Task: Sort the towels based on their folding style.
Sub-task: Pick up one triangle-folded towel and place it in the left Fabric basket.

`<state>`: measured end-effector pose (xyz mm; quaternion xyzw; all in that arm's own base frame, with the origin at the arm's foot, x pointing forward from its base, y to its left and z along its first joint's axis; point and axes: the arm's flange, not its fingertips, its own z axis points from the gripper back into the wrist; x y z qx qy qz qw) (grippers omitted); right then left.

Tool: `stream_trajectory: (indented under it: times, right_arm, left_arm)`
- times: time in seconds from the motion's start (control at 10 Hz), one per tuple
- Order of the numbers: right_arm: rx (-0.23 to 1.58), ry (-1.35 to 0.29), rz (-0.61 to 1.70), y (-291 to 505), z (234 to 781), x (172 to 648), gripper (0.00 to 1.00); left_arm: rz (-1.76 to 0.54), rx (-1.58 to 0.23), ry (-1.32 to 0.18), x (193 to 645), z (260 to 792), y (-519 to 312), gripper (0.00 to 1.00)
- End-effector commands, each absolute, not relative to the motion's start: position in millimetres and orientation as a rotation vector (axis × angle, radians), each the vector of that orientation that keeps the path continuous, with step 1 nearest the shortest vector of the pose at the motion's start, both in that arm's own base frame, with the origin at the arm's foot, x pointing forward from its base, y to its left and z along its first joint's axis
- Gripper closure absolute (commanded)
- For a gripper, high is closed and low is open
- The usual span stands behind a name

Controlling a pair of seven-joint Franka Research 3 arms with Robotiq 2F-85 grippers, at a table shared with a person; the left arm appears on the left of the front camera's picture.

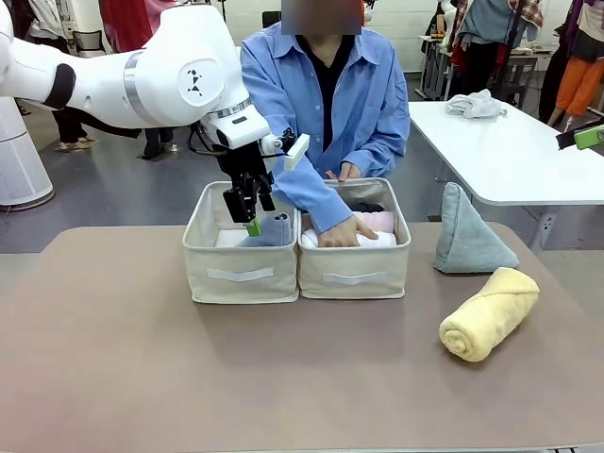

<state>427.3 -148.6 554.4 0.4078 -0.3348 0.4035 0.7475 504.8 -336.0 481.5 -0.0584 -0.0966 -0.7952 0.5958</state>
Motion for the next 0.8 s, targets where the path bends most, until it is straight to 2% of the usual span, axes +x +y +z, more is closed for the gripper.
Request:
stream_trajectory:
  times: [0.0, 0.5, 0.6, 0.7]
  right_arm:
    - [0.905, -0.74, 0.882, -147.7, 555.5, 427.1, 0.0]
    - [0.905, -0.74, 0.882, -147.7, 555.5, 427.1, 0.0]
    - [0.905, -0.74, 0.882, -147.7, 555.5, 427.1, 0.0]
    - [0.905, -0.74, 0.882, -147.7, 555.5, 427.1, 0.0]
  left_arm:
    - [-1.845, -0.138, -0.216, 505.8, 484.2, -334.9, 0.0]
    - [-1.866, -0.123, -0.226, 500.8, 496.2, -322.0, 0.0]
    - [-1.897, -0.15, -0.206, 492.1, 517.0, -291.6, 0.0]
    - [-2.006, -0.09, -0.171, 470.0, 541.7, -243.3, 0.0]
